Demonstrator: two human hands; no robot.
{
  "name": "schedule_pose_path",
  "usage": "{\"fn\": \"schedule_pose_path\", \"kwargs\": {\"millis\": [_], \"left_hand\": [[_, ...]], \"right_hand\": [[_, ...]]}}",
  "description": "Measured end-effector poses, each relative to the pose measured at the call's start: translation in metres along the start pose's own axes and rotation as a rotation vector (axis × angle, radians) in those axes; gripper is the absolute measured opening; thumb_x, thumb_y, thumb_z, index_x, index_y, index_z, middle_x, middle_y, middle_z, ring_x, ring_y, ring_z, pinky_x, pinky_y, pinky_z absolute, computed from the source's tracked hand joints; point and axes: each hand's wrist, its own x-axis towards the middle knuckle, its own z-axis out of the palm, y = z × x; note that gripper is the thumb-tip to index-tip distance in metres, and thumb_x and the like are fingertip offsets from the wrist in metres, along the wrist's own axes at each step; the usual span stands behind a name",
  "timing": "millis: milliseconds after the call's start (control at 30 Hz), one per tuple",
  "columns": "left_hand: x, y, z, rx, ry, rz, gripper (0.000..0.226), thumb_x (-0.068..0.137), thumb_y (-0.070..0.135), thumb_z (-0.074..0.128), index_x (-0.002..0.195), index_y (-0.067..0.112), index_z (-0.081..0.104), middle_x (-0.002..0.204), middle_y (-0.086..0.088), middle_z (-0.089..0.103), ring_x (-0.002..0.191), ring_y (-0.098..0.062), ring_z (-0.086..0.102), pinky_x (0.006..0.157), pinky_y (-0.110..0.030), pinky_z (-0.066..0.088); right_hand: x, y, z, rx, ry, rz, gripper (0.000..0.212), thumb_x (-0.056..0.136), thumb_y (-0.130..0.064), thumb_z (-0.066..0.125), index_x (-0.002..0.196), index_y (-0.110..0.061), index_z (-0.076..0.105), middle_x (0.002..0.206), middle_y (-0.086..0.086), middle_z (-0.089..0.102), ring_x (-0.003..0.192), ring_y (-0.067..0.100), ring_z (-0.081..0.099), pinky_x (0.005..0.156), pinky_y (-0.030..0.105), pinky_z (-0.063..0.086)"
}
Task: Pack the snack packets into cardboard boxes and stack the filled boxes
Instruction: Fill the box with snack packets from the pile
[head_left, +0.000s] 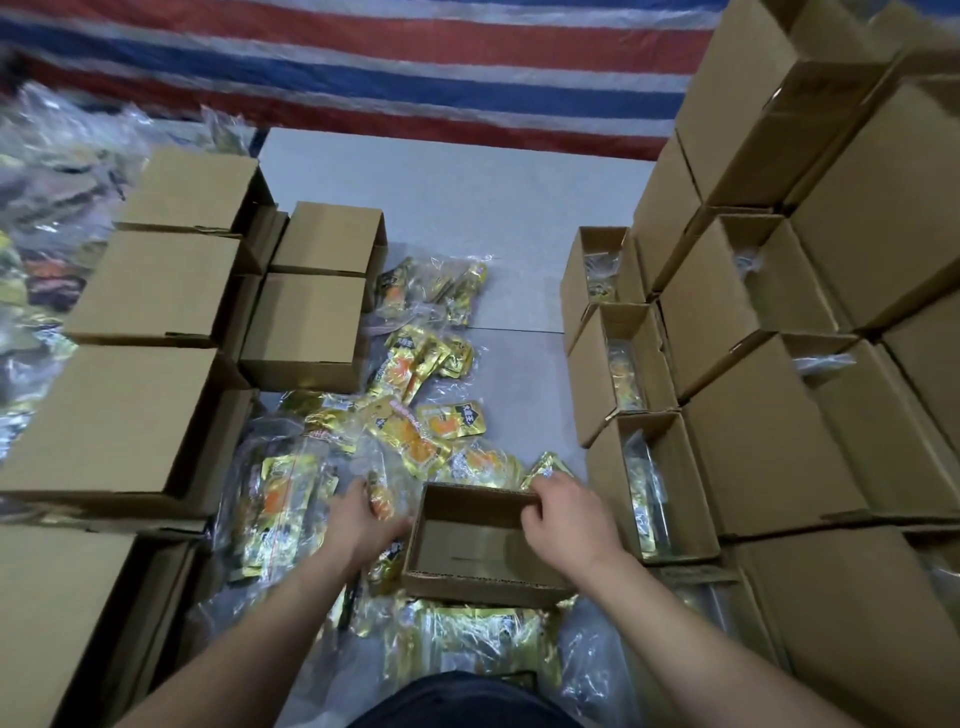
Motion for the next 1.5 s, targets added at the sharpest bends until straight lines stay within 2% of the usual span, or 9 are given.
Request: {"fn": "schedule_pose_path", "kwargs": {"millis": [267, 467, 700, 833, 1033, 1200, 1300, 1367, 1500], "left_hand": [[-0.006, -0.001, -0.003, -0.306, -0.142, -0.052, 0.110, 0.075, 0.006, 0.085, 0.156, 0.015, 0.011, 0.143, -0.022, 0.047, 0.116, -0.037, 0.059, 0.097, -0.051, 0.053], [-0.018, -0.005, -0.013, -0.254, -0.225, -0.051, 0.042, 0.080, 0.021, 0.081, 0.115, 0.010, 0.062, 0.104, -0.009, 0.070, 0.101, -0.028, 0.066, 0.096, -0.048, 0.052], [-0.031, -0.008, -0.031, -0.410, -0.214, 0.008, 0.037, 0.089, 0.007, 0.070, 0.125, 0.009, 0.060, 0.107, -0.018, 0.070, 0.101, -0.038, 0.066, 0.083, -0.043, 0.054], [-0.044, -0.001, -0.059, -0.468, -0.057, 0.106, 0.022, 0.096, 0.025, 0.063, 0.118, 0.026, 0.060, 0.110, -0.004, 0.065, 0.092, -0.019, 0.060, 0.095, -0.045, 0.049], [-0.062, 0.049, -0.098, -0.779, 0.032, 0.193, 0.024, 0.099, 0.026, 0.058, 0.121, 0.016, 0.062, 0.112, -0.012, 0.073, 0.111, -0.036, 0.066, 0.105, -0.058, 0.045], [-0.093, 0.127, -0.095, -0.881, -0.098, 0.369, 0.046, 0.084, 0.041, 0.067, 0.120, 0.013, 0.063, 0.111, -0.015, 0.073, 0.103, -0.033, 0.071, 0.091, -0.049, 0.055], [-0.109, 0.168, -0.086, -0.844, -0.167, 0.425, 0.044, 0.086, 0.042, 0.065, 0.117, 0.011, 0.065, 0.106, -0.012, 0.075, 0.101, -0.030, 0.072, 0.088, -0.045, 0.055], [-0.115, 0.187, -0.080, -0.841, -0.195, 0.443, 0.036, 0.092, 0.038, 0.063, 0.118, 0.013, 0.064, 0.103, -0.007, 0.076, 0.100, -0.029, 0.072, 0.087, -0.043, 0.056], [-0.127, 0.209, -0.066, -0.732, -0.129, 0.519, 0.046, 0.092, 0.051, 0.057, 0.126, 0.021, 0.061, 0.116, -0.004, 0.072, 0.111, -0.027, 0.067, 0.101, -0.051, 0.049]], "right_hand": [[0.004, 0.001, -0.002, -0.011, -0.004, 0.017, 0.021, 0.086, -0.028, 0.047, 0.098, -0.019, 0.062, 0.101, 0.003, 0.062, 0.092, 0.028, 0.063, 0.075, 0.034, 0.049], [0.005, 0.006, -0.003, 0.010, -0.041, 0.032, 0.018, 0.087, -0.028, 0.047, 0.097, -0.022, 0.061, 0.103, 0.001, 0.062, 0.093, 0.025, 0.062, 0.076, 0.033, 0.048], [0.004, 0.008, -0.005, 0.072, 0.006, 0.020, 0.010, 0.088, -0.021, 0.049, 0.091, -0.029, 0.054, 0.088, -0.010, 0.049, 0.081, 0.014, 0.054, 0.071, 0.028, 0.043], [0.003, 0.007, -0.006, 0.071, -0.014, 0.037, 0.012, 0.087, -0.023, 0.048, 0.095, -0.026, 0.057, 0.088, -0.011, 0.048, 0.081, 0.014, 0.053, 0.073, 0.029, 0.044], [0.000, -0.016, -0.029, 0.011, -0.038, 0.002, 0.055, 0.089, -0.044, 0.035, 0.138, -0.024, 0.050, 0.138, -0.004, 0.054, 0.132, 0.019, 0.045, 0.118, 0.048, 0.022], [0.012, -0.078, -0.095, 0.871, -0.068, -0.047, 0.079, 0.081, -0.071, 0.054, 0.146, -0.030, 0.038, 0.142, -0.013, 0.047, 0.126, 0.002, 0.046, 0.100, 0.019, 0.038], [0.019, -0.099, -0.131, 1.218, -0.223, -0.002, 0.099, 0.069, -0.084, 0.061, 0.148, -0.029, 0.040, 0.149, -0.008, 0.046, 0.137, 0.016, 0.043, 0.114, 0.043, 0.036], [0.021, -0.095, -0.149, 1.384, -0.342, 0.002, 0.080, 0.075, -0.070, 0.063, 0.141, -0.026, 0.051, 0.142, 0.007, 0.057, 0.131, 0.030, 0.053, 0.109, 0.056, 0.041], [0.017, -0.083, -0.162, 1.594, -0.513, -0.110, 0.058, 0.072, -0.060, 0.072, 0.117, -0.023, 0.074, 0.118, 0.014, 0.071, 0.108, 0.032, 0.069, 0.088, 0.050, 0.057]]}}
